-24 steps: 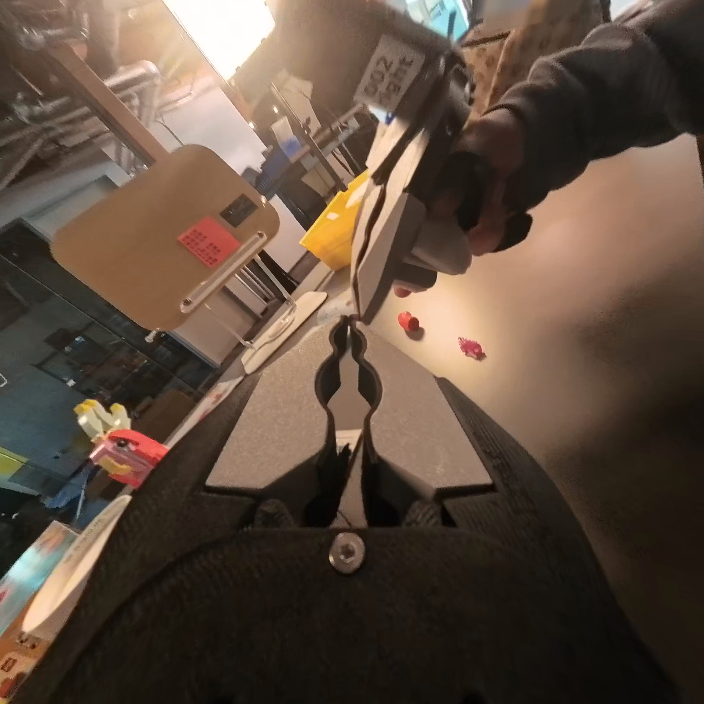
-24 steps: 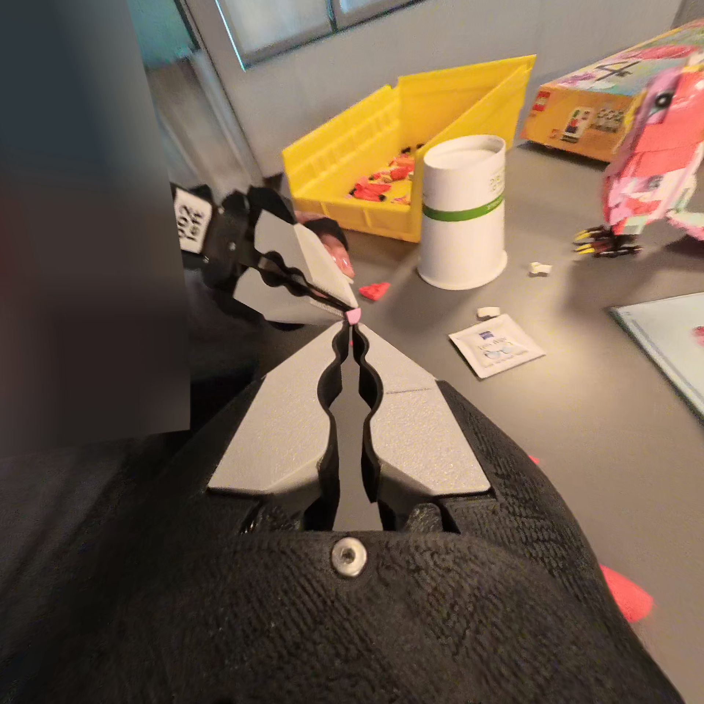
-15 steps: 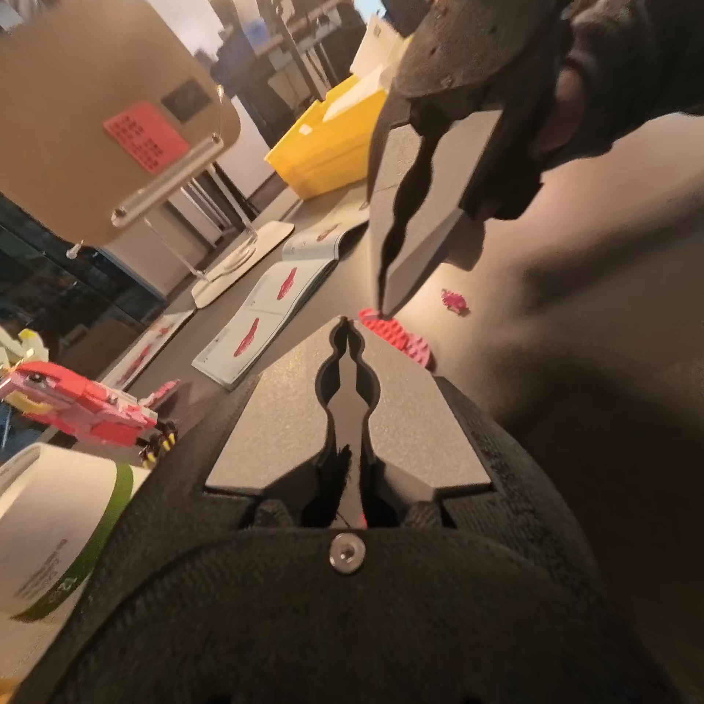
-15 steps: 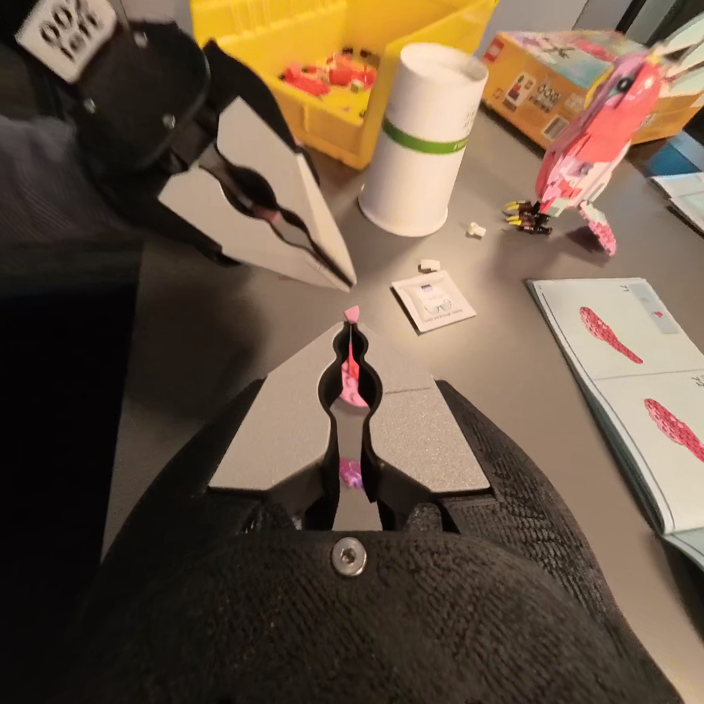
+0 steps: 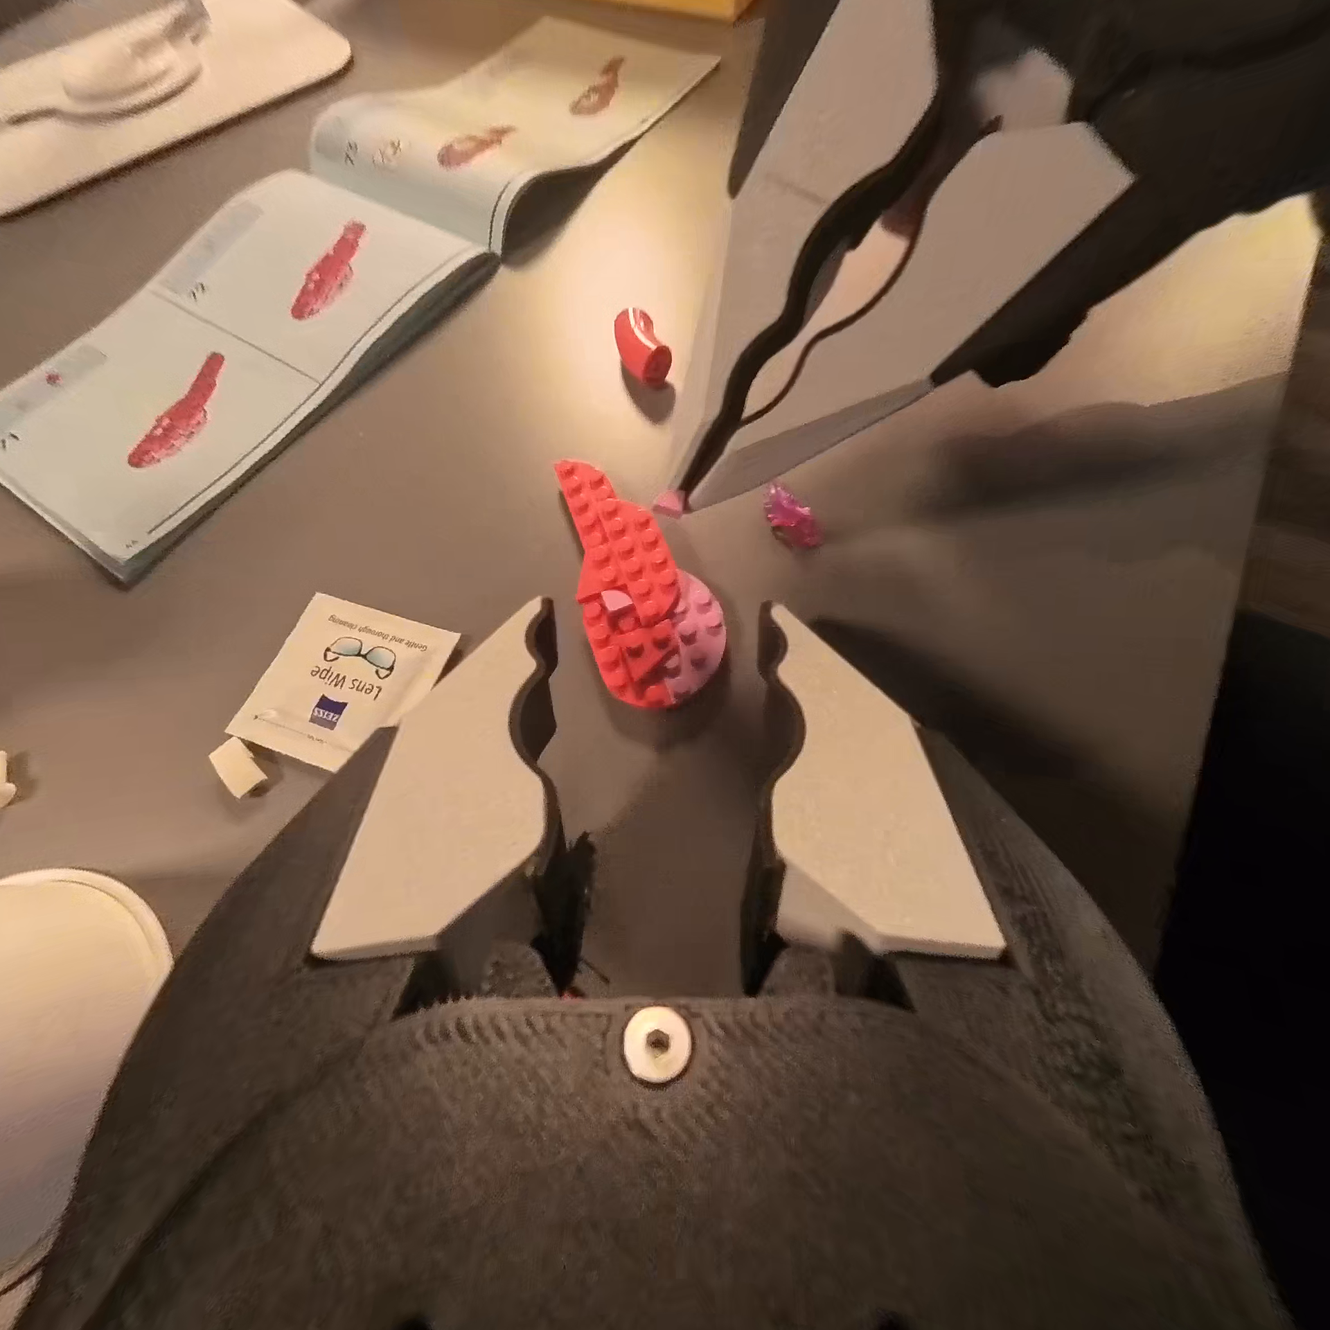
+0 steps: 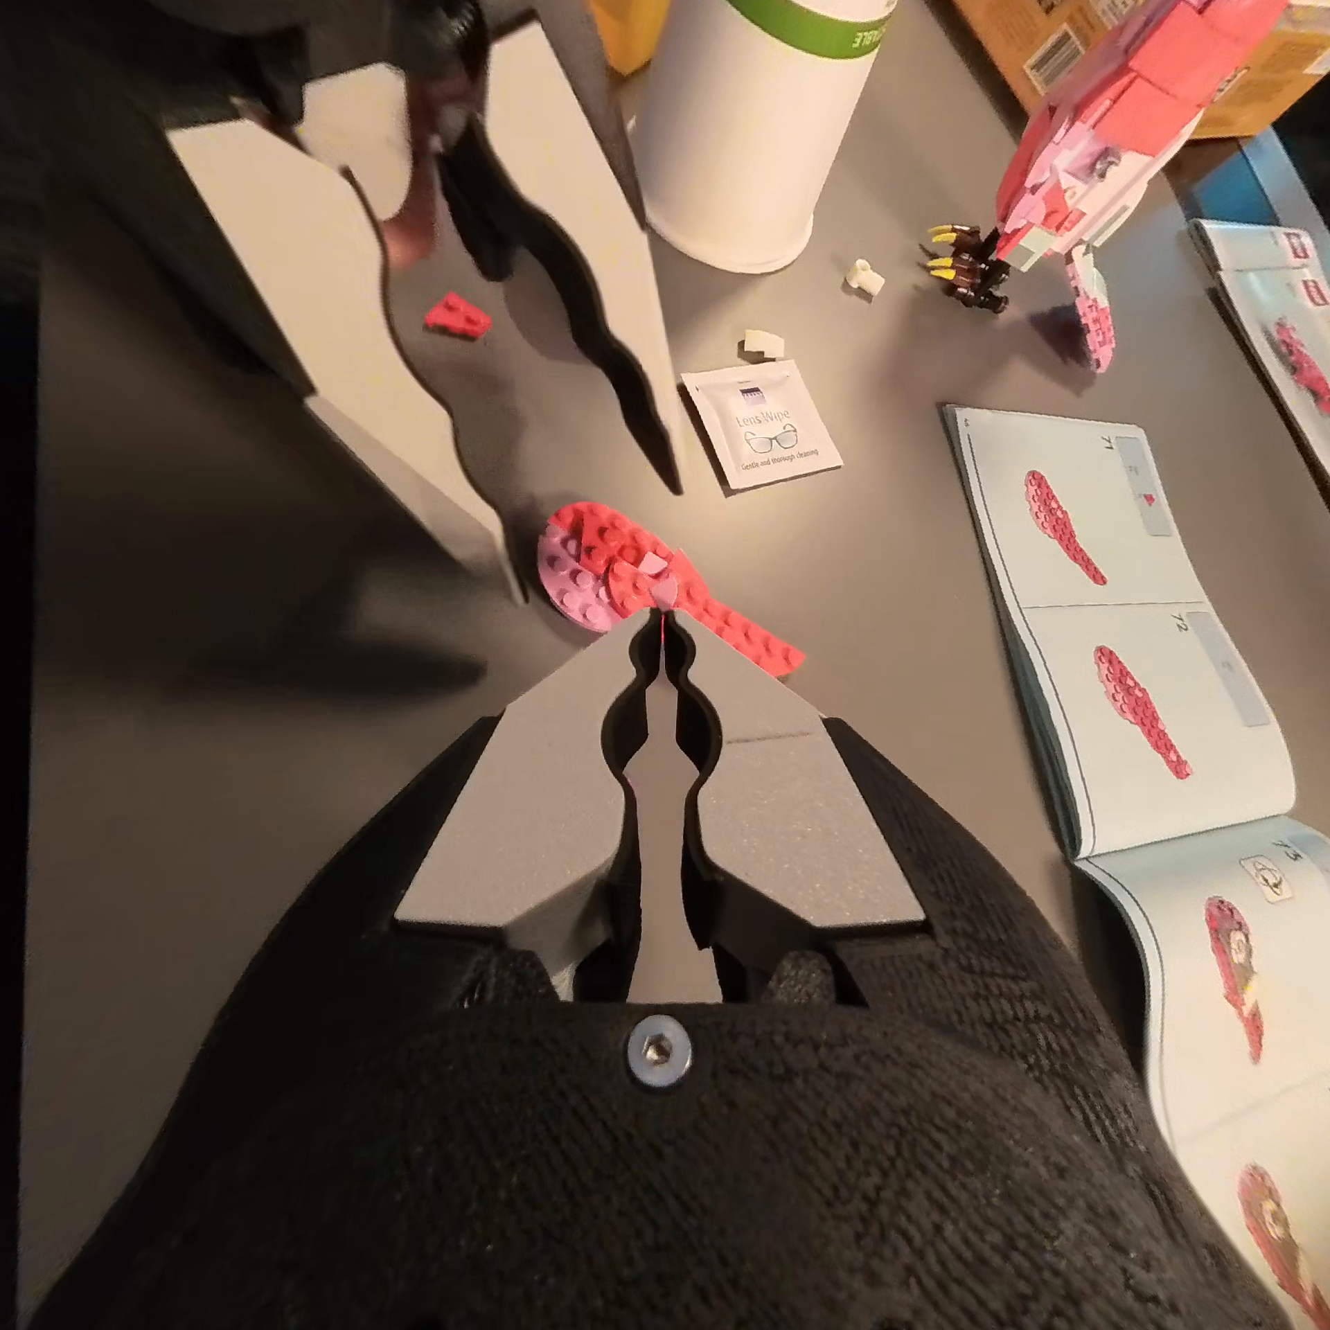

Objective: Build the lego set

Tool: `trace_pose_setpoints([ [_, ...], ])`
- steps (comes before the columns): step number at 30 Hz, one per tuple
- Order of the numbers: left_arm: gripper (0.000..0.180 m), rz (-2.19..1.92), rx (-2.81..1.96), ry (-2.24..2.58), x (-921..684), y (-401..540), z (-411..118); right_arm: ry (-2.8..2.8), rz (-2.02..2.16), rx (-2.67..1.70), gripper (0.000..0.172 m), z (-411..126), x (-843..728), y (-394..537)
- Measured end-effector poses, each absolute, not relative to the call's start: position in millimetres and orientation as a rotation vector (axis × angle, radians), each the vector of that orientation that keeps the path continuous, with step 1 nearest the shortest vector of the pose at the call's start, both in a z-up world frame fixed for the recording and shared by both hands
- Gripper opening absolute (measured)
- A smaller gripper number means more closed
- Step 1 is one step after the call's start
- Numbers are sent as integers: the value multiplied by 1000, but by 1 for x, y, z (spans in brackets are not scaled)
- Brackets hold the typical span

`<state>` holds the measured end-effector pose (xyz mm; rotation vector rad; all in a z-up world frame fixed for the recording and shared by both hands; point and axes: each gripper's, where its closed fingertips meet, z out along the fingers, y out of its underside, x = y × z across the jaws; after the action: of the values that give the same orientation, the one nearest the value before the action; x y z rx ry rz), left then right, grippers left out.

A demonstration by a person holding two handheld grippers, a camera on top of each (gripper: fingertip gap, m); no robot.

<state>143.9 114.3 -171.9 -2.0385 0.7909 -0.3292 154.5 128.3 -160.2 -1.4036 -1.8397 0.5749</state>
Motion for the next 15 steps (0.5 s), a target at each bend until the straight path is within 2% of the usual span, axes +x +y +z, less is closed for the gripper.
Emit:
trace_pose_setpoints([
  [10,43,-323,-2147,829,144,115,-189,-1912,466,-1494,0,-168,187,138],
  [15,45,-379,-2167,818,144,116,-191,-1973,406,-1619,0,-179,220,138],
])
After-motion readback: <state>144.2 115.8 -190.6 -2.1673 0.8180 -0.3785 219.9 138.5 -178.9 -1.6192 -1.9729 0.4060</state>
